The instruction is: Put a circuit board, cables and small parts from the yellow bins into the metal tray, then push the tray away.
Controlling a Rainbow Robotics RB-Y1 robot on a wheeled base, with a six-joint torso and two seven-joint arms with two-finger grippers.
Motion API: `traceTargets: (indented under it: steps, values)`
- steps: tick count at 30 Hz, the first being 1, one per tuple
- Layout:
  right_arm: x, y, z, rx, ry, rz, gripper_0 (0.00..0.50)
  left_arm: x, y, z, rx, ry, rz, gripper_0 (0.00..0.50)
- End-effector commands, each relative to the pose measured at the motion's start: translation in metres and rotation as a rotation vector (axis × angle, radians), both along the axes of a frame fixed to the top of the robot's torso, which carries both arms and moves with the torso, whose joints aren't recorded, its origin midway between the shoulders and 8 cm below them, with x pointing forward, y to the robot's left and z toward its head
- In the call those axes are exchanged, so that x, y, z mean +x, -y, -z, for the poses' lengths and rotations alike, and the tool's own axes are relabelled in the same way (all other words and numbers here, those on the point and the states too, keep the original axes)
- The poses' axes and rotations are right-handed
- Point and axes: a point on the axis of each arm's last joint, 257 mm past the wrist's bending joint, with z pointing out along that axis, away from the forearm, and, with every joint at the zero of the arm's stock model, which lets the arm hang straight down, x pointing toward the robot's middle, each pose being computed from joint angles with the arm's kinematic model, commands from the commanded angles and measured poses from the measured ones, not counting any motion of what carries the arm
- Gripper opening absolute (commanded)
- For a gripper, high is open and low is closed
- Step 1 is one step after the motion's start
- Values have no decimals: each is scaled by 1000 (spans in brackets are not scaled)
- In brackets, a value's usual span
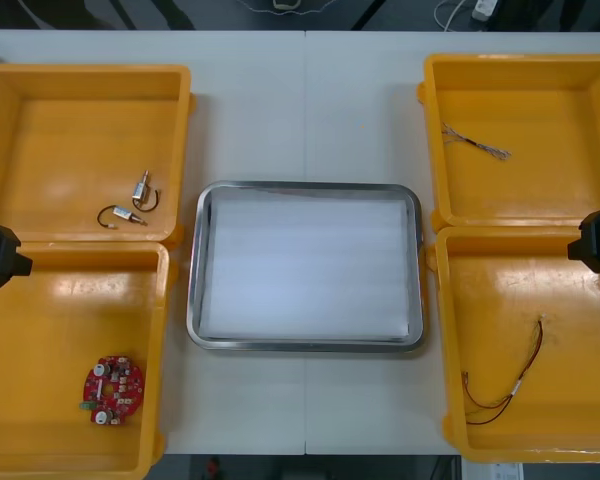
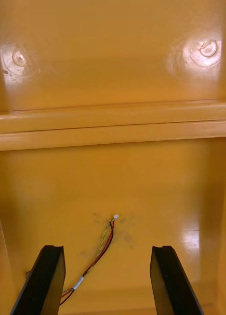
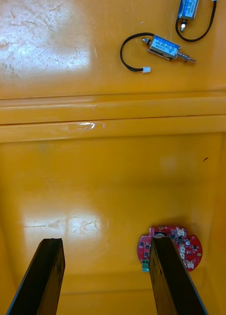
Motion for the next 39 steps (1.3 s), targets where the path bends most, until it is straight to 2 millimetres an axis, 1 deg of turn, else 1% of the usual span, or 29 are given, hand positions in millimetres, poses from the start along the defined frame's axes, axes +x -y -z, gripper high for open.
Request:
traceTargets:
  steps: [1, 39]
  values:
    - [-3, 12, -10, -54, 17, -7, 500, -5, -12, -11, 36, 18, -13, 500]
    - [-3, 12, -10, -54, 17, -7, 500, -5, -12, -11, 36, 18, -13, 500]
